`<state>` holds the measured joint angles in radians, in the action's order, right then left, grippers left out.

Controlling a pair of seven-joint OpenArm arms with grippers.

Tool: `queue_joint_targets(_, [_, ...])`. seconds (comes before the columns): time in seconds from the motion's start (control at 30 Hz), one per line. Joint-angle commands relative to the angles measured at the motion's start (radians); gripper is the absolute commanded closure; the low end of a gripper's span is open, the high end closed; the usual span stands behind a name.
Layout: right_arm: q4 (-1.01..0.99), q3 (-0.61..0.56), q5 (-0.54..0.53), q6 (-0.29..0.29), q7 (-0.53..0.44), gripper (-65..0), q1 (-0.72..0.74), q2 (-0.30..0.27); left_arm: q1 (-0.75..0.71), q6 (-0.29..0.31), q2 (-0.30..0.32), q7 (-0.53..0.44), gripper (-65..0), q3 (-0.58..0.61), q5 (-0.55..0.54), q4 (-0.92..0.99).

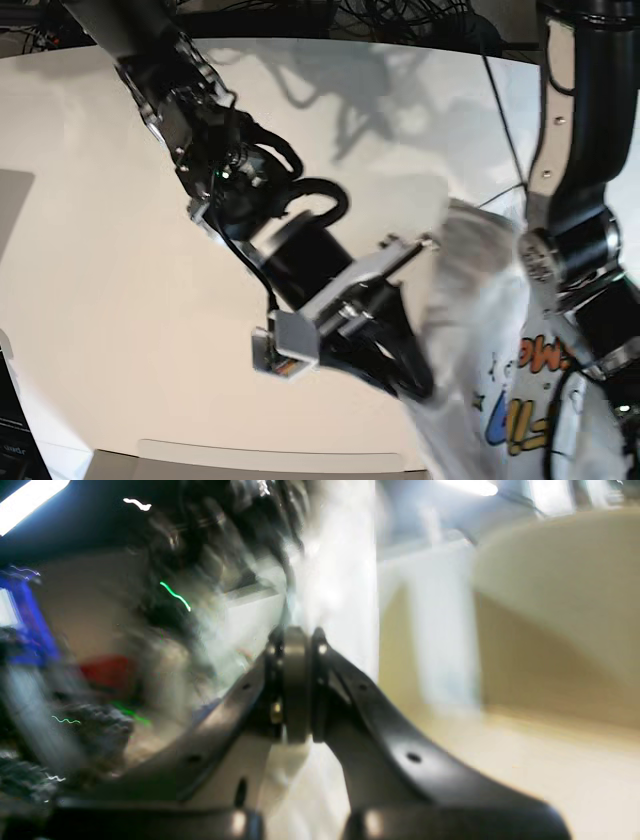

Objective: Layout the t-shirt on the table in an organized manner, then fold the t-shirt properly
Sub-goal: 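Lower the hanging shirt onto the table with both grippers, spreading it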

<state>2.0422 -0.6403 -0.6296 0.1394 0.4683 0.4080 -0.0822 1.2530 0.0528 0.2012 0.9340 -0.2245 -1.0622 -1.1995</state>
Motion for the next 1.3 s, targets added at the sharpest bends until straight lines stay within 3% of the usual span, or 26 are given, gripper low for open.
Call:
queue_joint_targets(0.0, [0.013,0.004,-0.005,-0.013,-0.033,0.0,-0.036,-0.023,0.0,0.009,-0.009,-0.042,-0.5,0.021,-0.019,-0.01])
queue_joint_targets(0.1, [0.013,0.066,-0.005,-0.013,-0.115,0.0,-0.205,-0.135,-0.109,0.011,-0.108,-0.117,-0.5,0.118,-0.019,-0.01])
queue_joint_targets(0.2, [0.013,0.159,-0.005,-0.013,-0.179,0.0,-0.352,-0.212,-0.203,0.011,-0.182,-0.198,-0.5,0.224,-0.019,-0.01])
queue_joint_targets(0.5, [0.013,0.362,-0.005,-0.022,-0.237,0.0,-0.686,-0.252,-0.391,0.014,-0.303,-0.422,-0.5,0.543,-0.02,0.116])
queue_joint_targets(0.7, [0.012,0.44,-0.005,-0.014,-0.237,0.0,-0.811,-0.241,-0.477,0.014,-0.355,-0.475,-0.5,0.706,-0.02,0.201])
queue_joint_targets(1.0, [0.012,0.664,-0.005,-0.013,-0.227,0.0,-0.992,-0.172,-0.516,0.008,-0.358,-0.556,-0.4,0.907,-0.02,0.209])
queue_joint_targets(1.27, [0.012,0.85,-0.006,-0.016,-0.233,0.0,-1.069,-0.1,-0.517,0.006,-0.358,-0.596,-0.4,0.976,-0.026,0.209])
